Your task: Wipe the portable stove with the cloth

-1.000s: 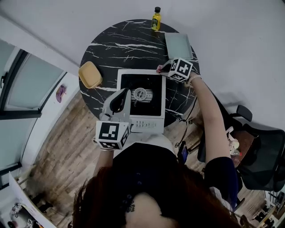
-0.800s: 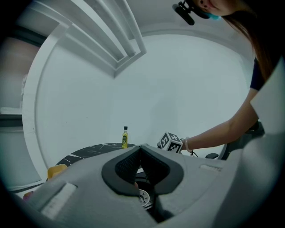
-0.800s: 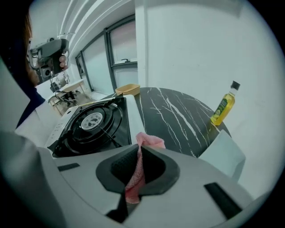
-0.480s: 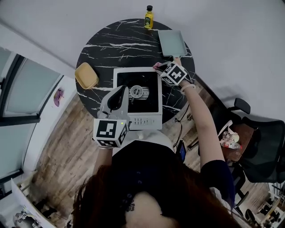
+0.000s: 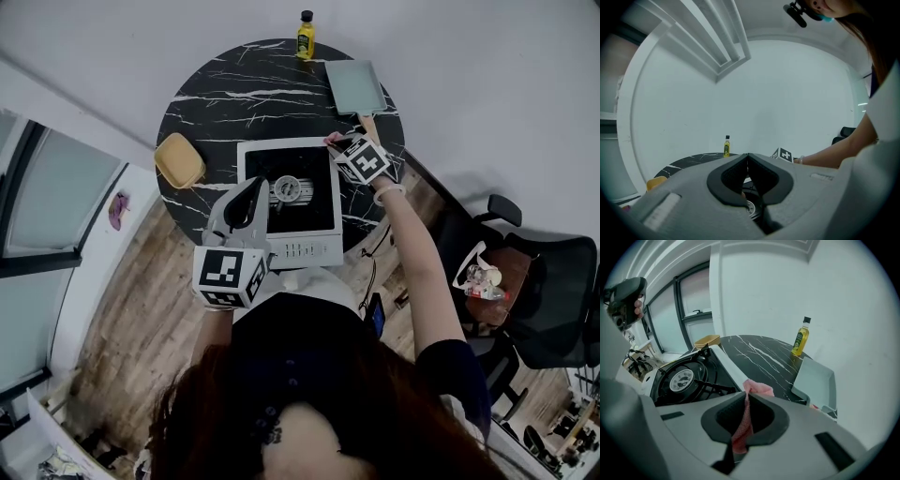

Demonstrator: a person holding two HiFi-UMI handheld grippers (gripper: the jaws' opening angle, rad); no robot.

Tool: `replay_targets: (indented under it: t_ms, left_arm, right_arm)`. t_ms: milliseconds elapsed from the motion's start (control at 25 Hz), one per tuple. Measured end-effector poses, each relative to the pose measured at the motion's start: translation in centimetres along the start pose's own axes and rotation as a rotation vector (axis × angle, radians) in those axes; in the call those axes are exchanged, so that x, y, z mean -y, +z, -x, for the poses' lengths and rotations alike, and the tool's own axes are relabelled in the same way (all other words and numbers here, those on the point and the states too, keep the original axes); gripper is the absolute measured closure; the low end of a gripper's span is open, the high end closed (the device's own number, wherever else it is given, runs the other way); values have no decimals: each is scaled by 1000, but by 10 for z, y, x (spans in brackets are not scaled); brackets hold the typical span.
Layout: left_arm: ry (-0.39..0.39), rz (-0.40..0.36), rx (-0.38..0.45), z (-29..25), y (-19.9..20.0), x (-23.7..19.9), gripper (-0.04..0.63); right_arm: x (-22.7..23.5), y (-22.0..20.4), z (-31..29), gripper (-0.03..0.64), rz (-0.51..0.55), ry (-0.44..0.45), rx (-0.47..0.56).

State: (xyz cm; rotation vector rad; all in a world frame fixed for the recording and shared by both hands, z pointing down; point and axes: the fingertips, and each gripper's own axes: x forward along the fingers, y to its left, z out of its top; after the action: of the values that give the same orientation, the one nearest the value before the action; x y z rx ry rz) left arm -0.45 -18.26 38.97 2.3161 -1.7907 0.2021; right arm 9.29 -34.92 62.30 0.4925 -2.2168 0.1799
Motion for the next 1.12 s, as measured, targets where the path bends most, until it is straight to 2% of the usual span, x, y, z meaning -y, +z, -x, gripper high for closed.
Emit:
replay_targets:
  t_ms: [680,1120]
  left_arm:
    - [-60,-10,-24,16,7,-3,583]
    - [-107,-13,-21,15,9,-3,583]
  right_arm:
    - [-12,-13,11,597,-144,-117,-13]
    - [-23,-20,14,597,-132,-133,-44]
